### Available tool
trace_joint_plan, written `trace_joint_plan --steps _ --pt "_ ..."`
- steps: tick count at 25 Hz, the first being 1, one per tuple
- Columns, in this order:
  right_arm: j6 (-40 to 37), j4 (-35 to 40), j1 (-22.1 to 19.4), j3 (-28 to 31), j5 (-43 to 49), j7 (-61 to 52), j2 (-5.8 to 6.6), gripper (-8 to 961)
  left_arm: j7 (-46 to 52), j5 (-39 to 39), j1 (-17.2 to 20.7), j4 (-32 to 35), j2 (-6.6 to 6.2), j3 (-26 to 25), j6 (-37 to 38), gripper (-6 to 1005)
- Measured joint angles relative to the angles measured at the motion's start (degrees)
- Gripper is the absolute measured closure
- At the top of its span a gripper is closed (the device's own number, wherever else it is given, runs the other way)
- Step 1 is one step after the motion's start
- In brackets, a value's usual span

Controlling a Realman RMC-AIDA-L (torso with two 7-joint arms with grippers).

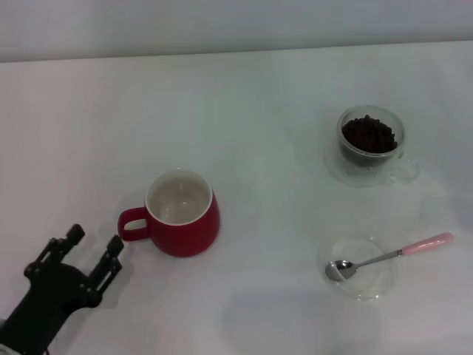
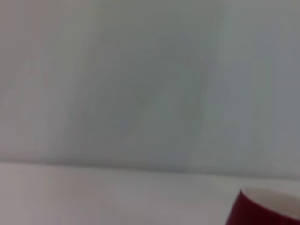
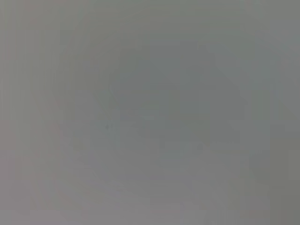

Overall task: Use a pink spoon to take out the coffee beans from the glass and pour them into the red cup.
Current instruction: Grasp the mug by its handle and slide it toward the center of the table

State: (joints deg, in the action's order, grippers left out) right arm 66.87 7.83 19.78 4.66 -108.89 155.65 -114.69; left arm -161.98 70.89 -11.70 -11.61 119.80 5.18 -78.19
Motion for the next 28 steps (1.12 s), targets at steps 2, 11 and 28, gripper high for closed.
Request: trace_joint_plan --steps 2,11,28 --pt "0.2 -0.1 0.0 0.0 0.0 0.0 0.0 125 0.0 -0.2 -0.3 0.0 0.0 -0.1 1.1 260" --pt "0.2 -0.3 0.2 -0.1 0.0 -0.3 -0.08 126 0.0 -0.1 -1.7 0.1 -0.31 -0.4 1.5 307" --pt "1.2 -0.5 0.0 -0.2 0.0 -0.7 -0.09 125 0.3 -0.1 -6.2 0.3 -0.44 -0.6 6.8 304"
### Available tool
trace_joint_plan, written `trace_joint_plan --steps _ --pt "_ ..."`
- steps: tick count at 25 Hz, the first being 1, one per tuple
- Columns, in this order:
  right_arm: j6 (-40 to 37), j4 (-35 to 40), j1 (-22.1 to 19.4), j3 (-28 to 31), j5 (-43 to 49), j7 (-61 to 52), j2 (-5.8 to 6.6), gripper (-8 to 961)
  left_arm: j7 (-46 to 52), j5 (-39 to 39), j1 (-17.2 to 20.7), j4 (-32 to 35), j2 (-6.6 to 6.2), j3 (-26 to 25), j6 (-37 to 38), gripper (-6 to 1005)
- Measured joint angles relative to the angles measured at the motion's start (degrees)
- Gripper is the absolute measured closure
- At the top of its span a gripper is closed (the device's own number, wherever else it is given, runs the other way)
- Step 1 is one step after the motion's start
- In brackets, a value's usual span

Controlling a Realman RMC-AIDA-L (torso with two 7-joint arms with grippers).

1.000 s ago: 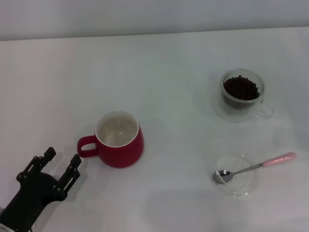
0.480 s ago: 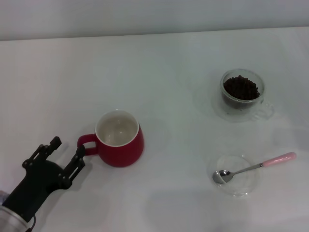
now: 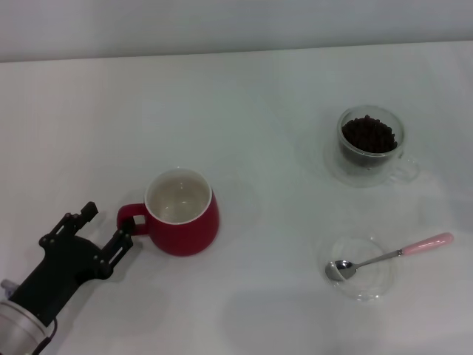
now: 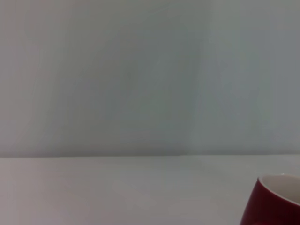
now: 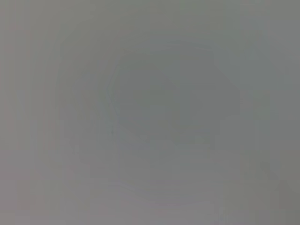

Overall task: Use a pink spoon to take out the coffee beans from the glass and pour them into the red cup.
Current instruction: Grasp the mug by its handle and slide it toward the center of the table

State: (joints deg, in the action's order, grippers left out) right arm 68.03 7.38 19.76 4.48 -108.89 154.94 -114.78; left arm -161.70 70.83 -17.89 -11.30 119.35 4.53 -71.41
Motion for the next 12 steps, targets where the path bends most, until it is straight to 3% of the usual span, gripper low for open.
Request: trace_joint_plan --steps 10,12 --pt "-0.3 -0.4 0.2 0.0 -0.1 0.0 0.0 125 0.0 0.1 -0.8 0.1 0.02 -0.8 1.4 313" --pt "-0.3 -0.5 0.2 0.0 -0.1 0.0 0.0 125 0.1 0.1 -1.1 0.1 0.0 -0.8 1.5 378"
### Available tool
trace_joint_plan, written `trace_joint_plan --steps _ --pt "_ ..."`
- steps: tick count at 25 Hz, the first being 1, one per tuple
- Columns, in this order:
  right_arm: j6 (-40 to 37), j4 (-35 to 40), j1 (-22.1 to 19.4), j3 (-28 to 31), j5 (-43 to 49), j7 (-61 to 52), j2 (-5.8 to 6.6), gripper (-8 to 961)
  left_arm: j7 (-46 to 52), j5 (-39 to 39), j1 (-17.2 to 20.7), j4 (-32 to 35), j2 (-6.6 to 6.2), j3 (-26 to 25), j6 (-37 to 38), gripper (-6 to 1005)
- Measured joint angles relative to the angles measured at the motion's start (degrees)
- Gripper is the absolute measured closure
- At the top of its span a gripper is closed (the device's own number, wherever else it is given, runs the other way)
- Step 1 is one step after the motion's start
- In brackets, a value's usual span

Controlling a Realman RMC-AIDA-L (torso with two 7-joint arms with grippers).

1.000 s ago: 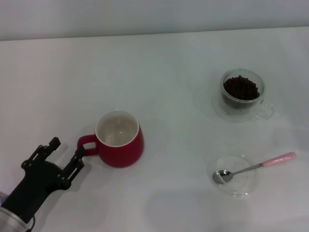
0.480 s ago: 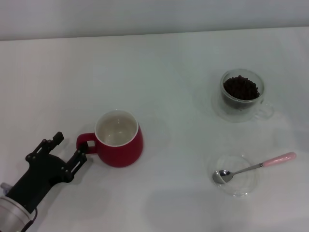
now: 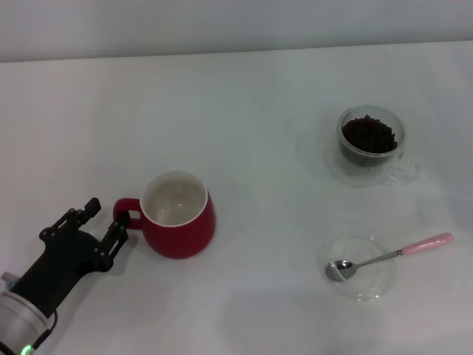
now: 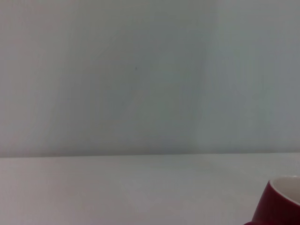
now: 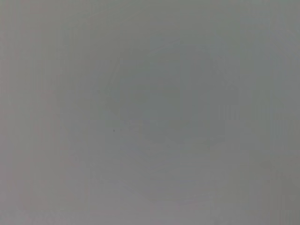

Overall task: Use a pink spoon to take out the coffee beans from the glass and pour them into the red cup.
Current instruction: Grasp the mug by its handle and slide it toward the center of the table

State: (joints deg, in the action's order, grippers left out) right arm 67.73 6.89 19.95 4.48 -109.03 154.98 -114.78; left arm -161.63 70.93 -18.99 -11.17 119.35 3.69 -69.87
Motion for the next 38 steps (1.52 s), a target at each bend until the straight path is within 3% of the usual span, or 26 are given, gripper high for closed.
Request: trace_joint_plan --steps 3,25,33,38 --pt "0.1 -0.1 0.0 0.0 0.0 0.0 0.0 126 0.2 0.0 -0.6 0.0 0.0 0.0 1.0 475" --pt "0.2 -0.2 0.2 0.3 -0.3 0.0 -0.09 126 -0.2 -0.3 -3.2 -0.1 0.14 0.0 3.5 497" --pt "-0.1 -0.2 0.6 0.5 -0.3 0.4 -0.09 125 -0.3 -0.3 -2.8 -0.7 0.29 0.0 3.1 760" --pt "-0.2 -0.2 0.7 0.4 -0.3 0.5 -0.09 125 -0.3 -0.3 -2.9 -0.8 0.27 0.0 3.0 795"
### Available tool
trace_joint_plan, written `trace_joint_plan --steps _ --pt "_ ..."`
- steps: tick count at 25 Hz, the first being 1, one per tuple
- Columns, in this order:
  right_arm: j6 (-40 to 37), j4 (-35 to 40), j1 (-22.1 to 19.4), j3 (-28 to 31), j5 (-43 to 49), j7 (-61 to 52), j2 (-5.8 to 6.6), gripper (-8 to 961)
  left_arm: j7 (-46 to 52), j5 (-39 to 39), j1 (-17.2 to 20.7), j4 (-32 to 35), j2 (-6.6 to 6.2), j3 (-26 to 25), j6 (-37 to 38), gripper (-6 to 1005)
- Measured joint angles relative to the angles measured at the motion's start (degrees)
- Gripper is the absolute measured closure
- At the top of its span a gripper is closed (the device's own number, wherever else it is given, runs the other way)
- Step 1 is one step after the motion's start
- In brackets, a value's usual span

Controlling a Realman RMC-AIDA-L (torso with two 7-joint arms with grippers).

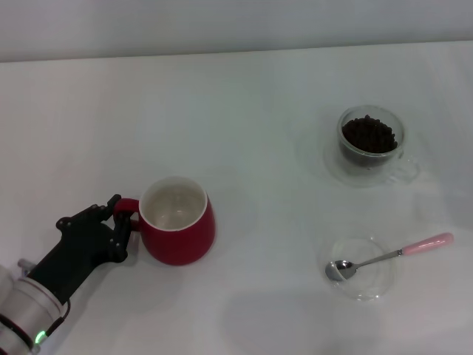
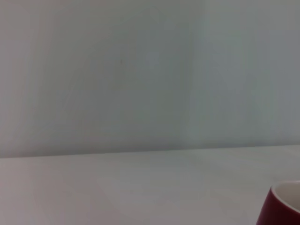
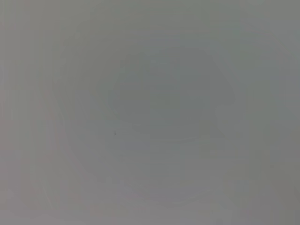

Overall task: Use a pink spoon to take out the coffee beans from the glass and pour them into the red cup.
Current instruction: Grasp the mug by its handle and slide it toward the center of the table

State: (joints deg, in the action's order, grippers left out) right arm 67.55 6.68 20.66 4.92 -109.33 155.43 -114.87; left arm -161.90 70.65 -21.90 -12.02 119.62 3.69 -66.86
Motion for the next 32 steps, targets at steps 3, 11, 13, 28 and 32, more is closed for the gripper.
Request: trace_joint_plan --steps 3,11,13,28,32 --pt "0.0 0.0 0.0 -0.1 0.0 0.0 0.0 125 0.0 0.1 -0.3 0.0 -0.02 0.0 0.0 815" --pt "0.1 0.0 -0.4 -0.3 0.3 -0.4 0.0 126 0.0 -0.2 -1.4 0.4 -0.24 0.1 -0.2 839" --pt "0.2 0.0 -0.4 -0.3 0.4 -0.5 0.0 126 0.0 -0.3 -1.8 0.6 -0.32 0.2 -0.1 841" --pt "1.8 -1.4 -0.4 -0.2 0.1 -0.5 0.0 125 -0.1 -6.4 -10.8 1.4 -0.09 0.6 6.4 853" --pt "2.1 -1.4 -0.5 -0.3 0.1 -0.5 0.01 125 -0.1 -7.1 -12.8 1.4 -0.03 0.5 6.9 857"
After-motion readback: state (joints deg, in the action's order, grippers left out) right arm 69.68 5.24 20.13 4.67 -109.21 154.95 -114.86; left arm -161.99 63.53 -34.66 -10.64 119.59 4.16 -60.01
